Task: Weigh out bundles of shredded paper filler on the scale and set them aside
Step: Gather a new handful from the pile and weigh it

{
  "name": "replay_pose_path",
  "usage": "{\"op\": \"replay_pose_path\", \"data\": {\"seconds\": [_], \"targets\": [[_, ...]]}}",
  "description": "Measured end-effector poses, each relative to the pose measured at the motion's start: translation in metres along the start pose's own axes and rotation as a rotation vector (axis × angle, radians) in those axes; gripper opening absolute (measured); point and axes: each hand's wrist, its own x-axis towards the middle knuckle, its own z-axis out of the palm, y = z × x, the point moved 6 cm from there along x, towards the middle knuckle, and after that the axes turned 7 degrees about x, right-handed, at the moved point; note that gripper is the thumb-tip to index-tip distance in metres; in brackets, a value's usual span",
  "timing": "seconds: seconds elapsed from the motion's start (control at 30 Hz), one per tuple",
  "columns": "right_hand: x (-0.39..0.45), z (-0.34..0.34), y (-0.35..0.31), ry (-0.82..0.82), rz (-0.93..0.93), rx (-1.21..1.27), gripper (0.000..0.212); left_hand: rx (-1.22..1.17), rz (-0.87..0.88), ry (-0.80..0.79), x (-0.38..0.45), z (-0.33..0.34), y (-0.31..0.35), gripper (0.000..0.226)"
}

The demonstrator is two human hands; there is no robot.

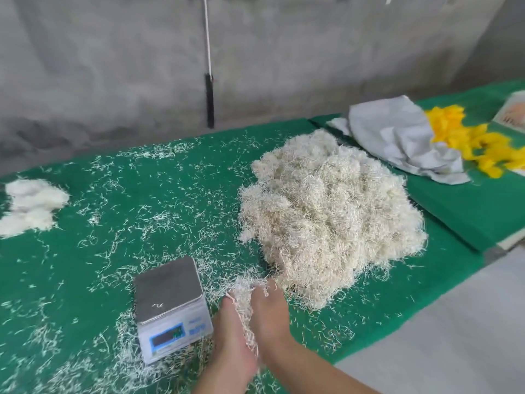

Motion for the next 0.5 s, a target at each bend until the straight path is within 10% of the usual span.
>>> {"op": "replay_pose_path", "data": {"seconds": [0.5], "targets": [[0.040, 0.015, 0.034, -0.336, 0.192, -0.119, 0.027, 0.248, 0.128, 0.157, 0.075, -0.016, 0.025, 0.039]]}}
